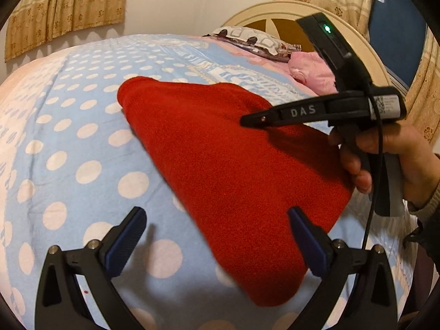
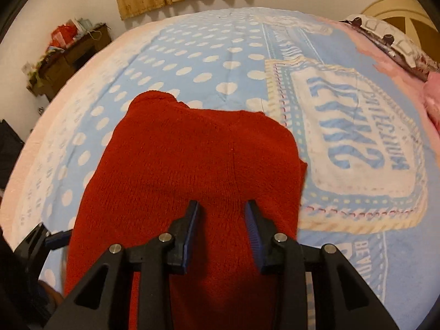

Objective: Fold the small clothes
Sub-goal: 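Press the folded sweater flat with the right gripper and open it, then grasp the edge of the folded red sweater with the right gripper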

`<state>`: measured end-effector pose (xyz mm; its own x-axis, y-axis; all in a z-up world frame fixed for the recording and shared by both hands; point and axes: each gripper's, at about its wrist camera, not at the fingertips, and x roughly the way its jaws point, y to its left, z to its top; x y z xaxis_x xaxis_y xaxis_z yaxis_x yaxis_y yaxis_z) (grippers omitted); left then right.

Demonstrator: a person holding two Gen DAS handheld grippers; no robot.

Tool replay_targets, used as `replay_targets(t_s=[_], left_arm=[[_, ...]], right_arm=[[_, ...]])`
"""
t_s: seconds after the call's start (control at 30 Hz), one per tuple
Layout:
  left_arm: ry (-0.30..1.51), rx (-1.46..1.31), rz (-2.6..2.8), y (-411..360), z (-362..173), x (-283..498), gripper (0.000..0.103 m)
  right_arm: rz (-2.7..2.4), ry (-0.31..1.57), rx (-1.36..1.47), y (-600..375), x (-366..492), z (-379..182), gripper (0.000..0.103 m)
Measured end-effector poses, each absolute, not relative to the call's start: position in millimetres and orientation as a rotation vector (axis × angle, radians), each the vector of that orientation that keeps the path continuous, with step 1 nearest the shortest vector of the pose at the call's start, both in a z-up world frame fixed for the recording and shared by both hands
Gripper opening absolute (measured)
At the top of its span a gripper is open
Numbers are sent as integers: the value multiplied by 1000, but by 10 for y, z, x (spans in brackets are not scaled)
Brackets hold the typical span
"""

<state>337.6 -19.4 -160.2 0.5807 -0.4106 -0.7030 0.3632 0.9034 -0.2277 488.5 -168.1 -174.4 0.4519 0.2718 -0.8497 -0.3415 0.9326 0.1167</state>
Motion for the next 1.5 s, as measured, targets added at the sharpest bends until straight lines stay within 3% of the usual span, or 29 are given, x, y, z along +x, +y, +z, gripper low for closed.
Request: replay_targets(t_s=[0.27,0.53,0.7,0.93,1.23,1.5], left_arm=[[860,-80,-464,-173,-1637,3416,103],[869,-85,-464,-169,-1637,3411,103],[869,-85,-460,-172,-1617,3421,103],[807,-117,-469,-95,-1523,3328,103],[760,-117,-375,28,-1284,3462,103],[800,-104,-359,-6,-1503,3565,103]], right_arm=[[378,962,-25,-1757,4762,-1757,34],[438,770,-137,-1725,4055,-1269,36],[427,862,-220,-1718,3884,-1482,36],[436,854,-48,-2093,3743,-1492,35],[416,935,-29,-2191,3776,-1694,31],[480,799,-63,-1950,3941,-1150,31]])
